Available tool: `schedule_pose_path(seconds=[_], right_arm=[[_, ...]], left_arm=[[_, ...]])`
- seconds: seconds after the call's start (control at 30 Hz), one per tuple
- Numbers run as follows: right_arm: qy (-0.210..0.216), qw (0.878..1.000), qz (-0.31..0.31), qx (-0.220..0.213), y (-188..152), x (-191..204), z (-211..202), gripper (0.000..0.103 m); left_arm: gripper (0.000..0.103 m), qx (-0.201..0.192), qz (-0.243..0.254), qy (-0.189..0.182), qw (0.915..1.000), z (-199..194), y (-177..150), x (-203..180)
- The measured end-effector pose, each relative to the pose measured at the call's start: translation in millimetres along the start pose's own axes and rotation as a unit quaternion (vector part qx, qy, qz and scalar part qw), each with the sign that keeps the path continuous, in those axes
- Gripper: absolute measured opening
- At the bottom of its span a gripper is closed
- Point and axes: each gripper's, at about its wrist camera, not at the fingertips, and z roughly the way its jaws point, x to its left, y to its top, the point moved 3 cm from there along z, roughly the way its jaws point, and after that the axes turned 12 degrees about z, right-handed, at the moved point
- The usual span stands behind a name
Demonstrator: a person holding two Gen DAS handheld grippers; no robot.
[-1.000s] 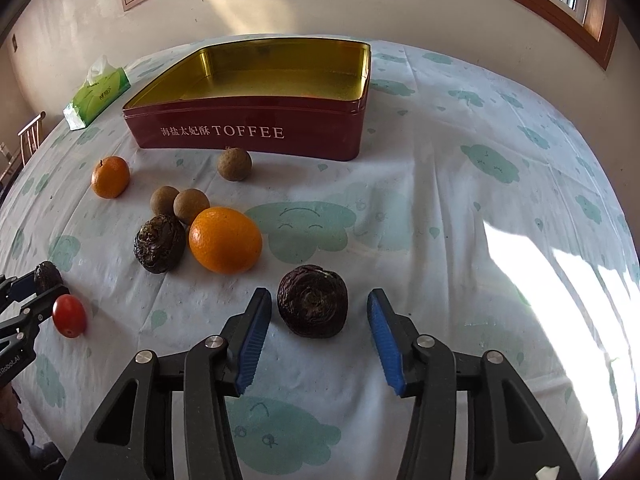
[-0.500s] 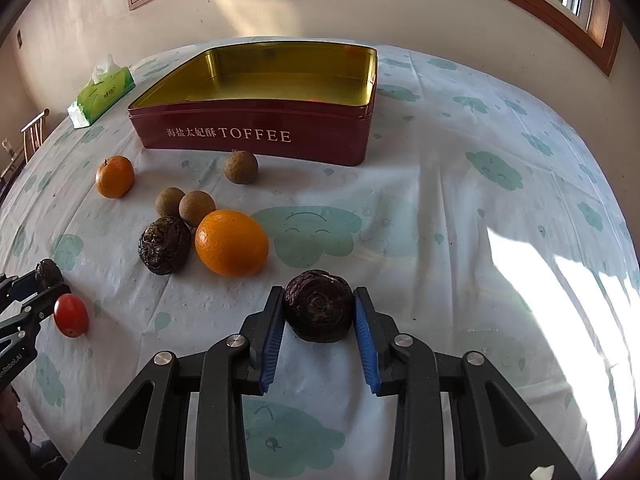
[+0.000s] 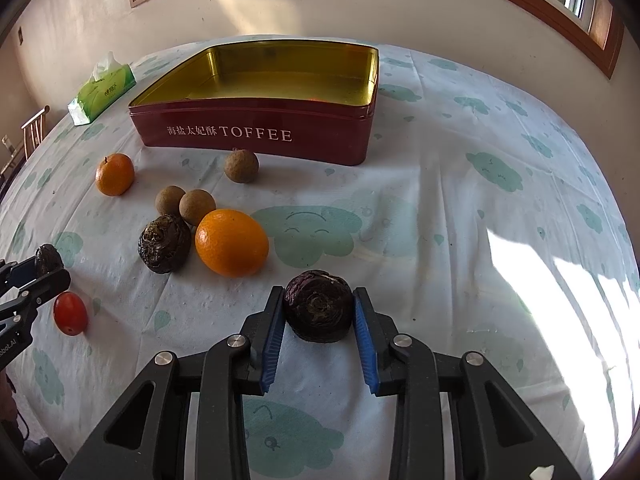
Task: Organize fruits
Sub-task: 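Grasp a dried dark fruit with the right gripper while the left grasps another, then carry both dried dark fruits over the TOFFEE tin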
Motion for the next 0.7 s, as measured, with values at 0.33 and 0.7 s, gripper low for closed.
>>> schedule_pose_path(seconds=[0.33, 0.7], right_arm=[[-0.001, 1.0, 0.002, 0.003, 0, -1, -1, 0.03], [-0.005, 1.0, 0.003, -0.002, 6, -6, -6, 0.03]], left_arm=[[0.038, -0.007, 0.0, 0.001, 1.0, 3, 13, 5], [0.038, -0.015, -0.003, -0.004, 0.9999, 7, 30, 9]])
